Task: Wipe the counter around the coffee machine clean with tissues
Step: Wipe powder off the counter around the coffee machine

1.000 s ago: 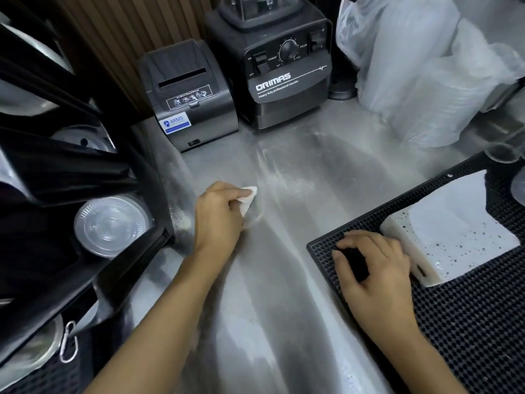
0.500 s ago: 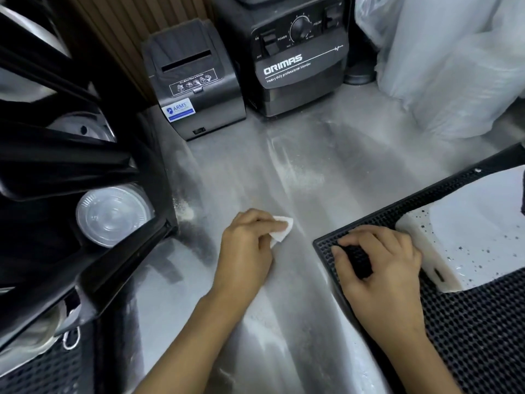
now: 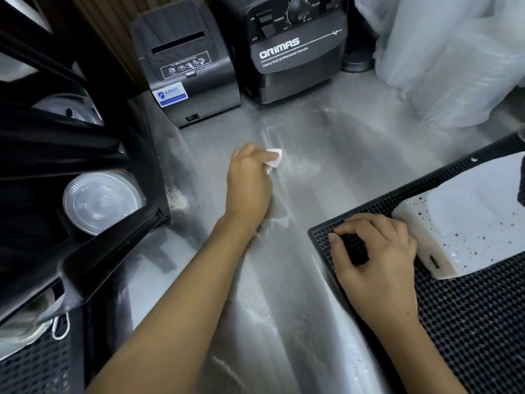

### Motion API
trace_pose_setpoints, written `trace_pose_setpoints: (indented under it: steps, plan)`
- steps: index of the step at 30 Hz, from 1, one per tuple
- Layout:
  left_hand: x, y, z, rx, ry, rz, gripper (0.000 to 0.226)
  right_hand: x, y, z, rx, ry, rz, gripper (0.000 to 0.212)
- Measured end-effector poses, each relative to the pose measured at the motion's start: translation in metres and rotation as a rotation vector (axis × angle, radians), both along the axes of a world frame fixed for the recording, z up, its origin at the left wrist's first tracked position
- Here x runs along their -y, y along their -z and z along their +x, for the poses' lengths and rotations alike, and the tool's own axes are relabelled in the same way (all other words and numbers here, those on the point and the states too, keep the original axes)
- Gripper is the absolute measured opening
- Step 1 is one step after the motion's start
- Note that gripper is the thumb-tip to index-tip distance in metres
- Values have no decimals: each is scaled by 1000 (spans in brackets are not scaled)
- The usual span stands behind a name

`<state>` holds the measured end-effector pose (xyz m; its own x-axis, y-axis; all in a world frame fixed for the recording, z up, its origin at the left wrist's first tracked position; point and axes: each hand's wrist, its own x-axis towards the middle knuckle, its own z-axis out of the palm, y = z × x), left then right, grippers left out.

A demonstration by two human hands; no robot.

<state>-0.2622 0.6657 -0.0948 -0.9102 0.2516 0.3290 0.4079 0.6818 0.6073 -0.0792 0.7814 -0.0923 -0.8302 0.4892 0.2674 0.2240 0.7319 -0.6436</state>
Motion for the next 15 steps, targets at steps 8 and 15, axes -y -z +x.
trace_pose_setpoints:
  steps: [8, 15]
  plan:
    - [35, -33, 2, 124, -42, 110, 25, 1, 0, 0, 1, 17, 4, 10]
    - [-16, -11, -76, 133, -85, 21, 18, 2, -1, -1, 16, 21, 16, 11]
